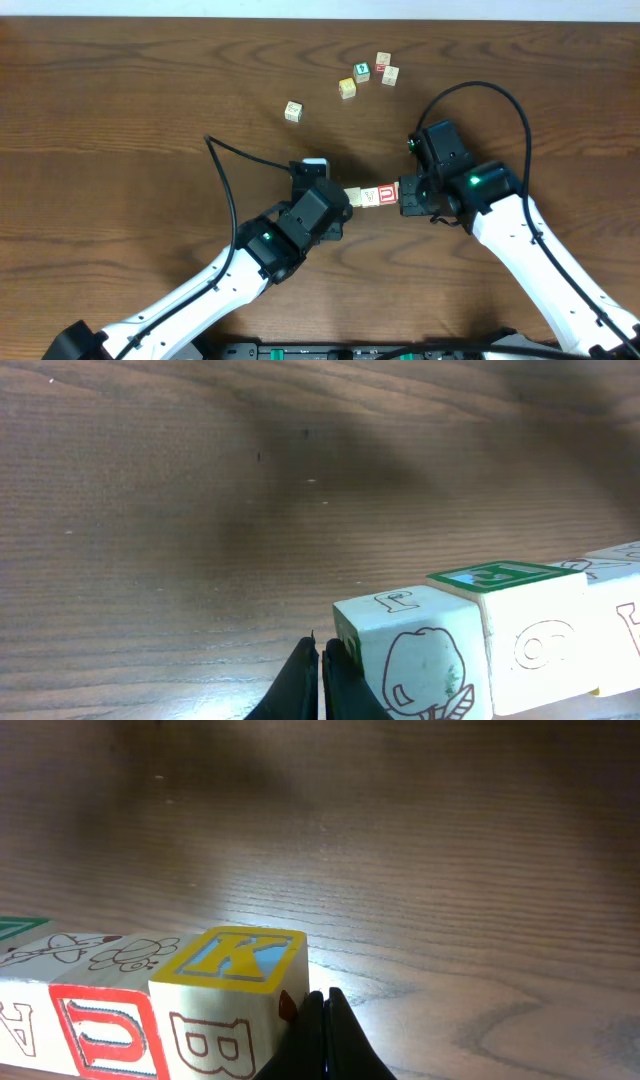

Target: Lift 5 blocks

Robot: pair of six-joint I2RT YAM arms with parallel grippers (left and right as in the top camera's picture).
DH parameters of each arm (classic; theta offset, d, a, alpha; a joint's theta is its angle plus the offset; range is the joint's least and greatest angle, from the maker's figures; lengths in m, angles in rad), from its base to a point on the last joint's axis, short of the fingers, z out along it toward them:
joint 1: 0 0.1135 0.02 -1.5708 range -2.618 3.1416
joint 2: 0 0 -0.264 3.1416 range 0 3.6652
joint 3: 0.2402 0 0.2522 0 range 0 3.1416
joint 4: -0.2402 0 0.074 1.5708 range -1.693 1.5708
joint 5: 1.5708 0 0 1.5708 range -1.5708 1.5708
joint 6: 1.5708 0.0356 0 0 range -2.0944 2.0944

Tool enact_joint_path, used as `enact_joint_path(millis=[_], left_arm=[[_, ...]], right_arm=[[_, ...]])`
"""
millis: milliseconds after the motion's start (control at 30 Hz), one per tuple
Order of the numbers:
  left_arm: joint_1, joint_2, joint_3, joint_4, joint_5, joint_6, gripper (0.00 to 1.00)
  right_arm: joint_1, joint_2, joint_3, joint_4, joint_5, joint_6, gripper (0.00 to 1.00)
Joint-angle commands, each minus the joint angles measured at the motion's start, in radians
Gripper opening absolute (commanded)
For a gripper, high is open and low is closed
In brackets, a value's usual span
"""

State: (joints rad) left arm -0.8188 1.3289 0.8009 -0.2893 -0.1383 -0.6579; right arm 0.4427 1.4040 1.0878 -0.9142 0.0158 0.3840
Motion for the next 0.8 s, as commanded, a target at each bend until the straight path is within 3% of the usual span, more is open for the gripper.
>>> enact_joint_path(millis=[0, 767], left_arm=[[-0.035, 0.009, 0.08, 0.058, 0.173, -0.005, 0.07], [-0.035, 0.082, 0.079, 0.091, 0.181, -0.005, 0.07]], right_arm=[[0.056, 0.026, 0.017, 0.042, -0.265, 0.019, 0.01], [0.056, 0.076, -0.01, 0.081, -0.264, 0.02, 0.01]])
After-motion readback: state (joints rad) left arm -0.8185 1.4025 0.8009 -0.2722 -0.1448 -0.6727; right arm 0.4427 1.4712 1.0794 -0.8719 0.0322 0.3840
